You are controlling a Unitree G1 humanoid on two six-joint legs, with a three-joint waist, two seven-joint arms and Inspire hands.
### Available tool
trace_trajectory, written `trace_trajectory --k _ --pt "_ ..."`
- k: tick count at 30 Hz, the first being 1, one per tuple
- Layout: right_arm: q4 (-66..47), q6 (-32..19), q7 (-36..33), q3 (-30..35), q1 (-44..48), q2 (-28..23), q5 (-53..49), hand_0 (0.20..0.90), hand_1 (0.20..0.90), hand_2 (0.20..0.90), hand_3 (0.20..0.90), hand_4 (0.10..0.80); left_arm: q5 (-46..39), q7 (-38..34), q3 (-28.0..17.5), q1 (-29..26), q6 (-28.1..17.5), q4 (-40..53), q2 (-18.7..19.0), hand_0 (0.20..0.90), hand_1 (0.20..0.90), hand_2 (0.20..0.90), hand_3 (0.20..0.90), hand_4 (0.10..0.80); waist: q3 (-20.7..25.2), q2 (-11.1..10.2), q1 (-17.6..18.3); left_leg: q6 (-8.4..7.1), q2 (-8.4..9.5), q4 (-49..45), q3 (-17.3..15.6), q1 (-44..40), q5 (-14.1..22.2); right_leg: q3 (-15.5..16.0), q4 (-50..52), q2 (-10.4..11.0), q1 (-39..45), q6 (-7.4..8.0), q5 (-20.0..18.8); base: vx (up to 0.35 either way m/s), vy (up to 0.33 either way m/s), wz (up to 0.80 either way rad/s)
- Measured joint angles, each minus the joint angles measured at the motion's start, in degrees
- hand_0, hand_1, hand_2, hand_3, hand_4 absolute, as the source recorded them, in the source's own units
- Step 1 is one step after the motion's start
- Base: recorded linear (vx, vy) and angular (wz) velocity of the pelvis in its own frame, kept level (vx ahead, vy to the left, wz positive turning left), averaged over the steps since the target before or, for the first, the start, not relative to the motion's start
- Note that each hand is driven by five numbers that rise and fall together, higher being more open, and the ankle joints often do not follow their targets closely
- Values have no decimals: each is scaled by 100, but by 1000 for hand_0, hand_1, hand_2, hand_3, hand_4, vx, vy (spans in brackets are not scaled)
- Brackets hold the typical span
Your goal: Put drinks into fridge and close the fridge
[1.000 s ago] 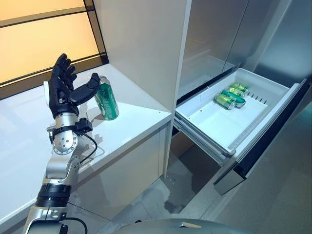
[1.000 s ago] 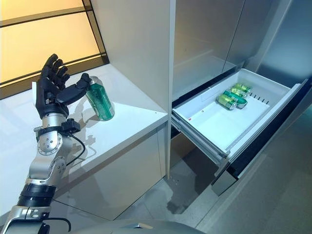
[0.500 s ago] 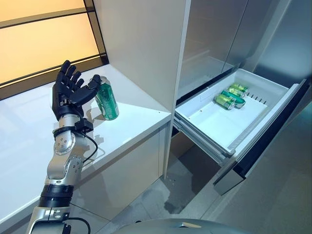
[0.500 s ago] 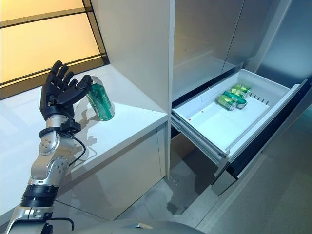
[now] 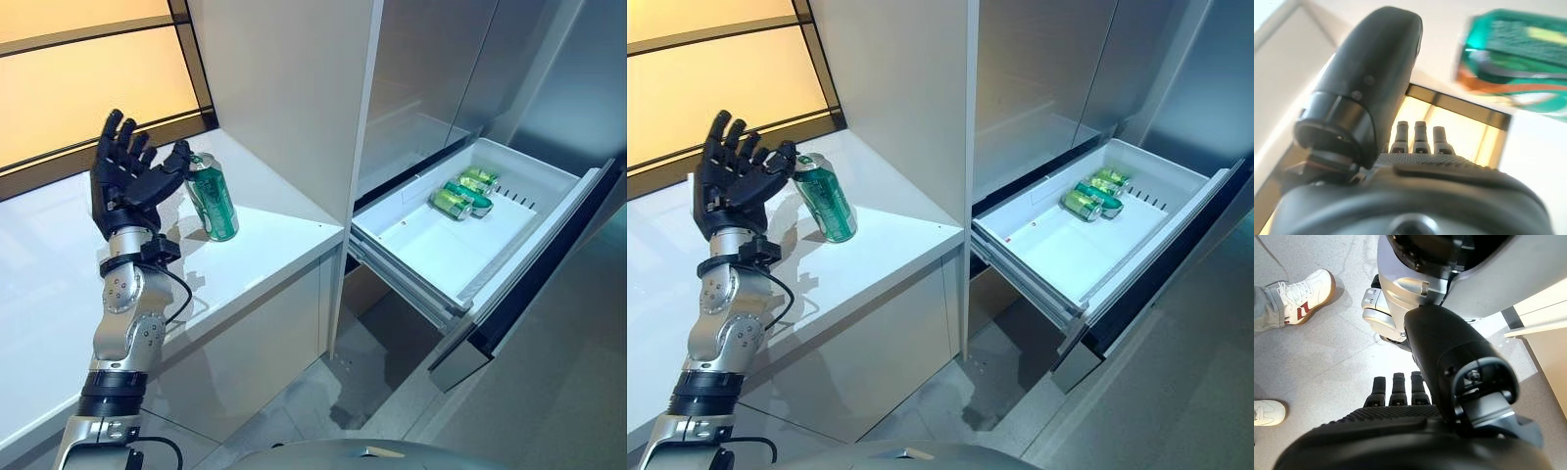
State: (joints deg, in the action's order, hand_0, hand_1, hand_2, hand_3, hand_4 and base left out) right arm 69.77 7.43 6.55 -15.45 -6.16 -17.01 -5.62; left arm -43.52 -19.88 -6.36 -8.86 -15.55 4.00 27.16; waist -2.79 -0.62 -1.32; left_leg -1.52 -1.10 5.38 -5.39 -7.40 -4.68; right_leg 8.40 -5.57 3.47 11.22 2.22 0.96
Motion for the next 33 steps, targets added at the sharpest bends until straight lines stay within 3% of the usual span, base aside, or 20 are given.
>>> trace_trajectory --k 6,10,22,33 --pt "0 -9 1 -6 -28 17 0 900 900 900 900 800 -37 80 -133 -25 -713 509 -52 900 900 900 900 800 23 -43 -4 0 3 0 1 2 0 -3 0 1 -1 2 1 0 0 0" --pt "-20 -13 4 -3 -48 22 0 900 900 900 900 800 -19 259 -171 -90 -710 702 -52 900 900 900 900 800 38 -58 -2 -17 5 1 1 2 11 -8 0 2 0 2 1 -13 1 0" --pt "-69 -4 27 32 -35 0 4 900 900 900 900 800 43 1048 93 -64 987 655 -12 900 900 900 900 800 24 -31 5 5 8 0 2 59 -5 -11 1 2 -64 3 1 -4 0 0" --pt "-74 42 41 110 -22 -66 3 900 900 900 900 800 480 949 101 -66 1185 583 284 900 900 900 900 800 14 83 -7 4 7 0 6 67 -6 -8 0 -3 -69 3 1 0 0 0"
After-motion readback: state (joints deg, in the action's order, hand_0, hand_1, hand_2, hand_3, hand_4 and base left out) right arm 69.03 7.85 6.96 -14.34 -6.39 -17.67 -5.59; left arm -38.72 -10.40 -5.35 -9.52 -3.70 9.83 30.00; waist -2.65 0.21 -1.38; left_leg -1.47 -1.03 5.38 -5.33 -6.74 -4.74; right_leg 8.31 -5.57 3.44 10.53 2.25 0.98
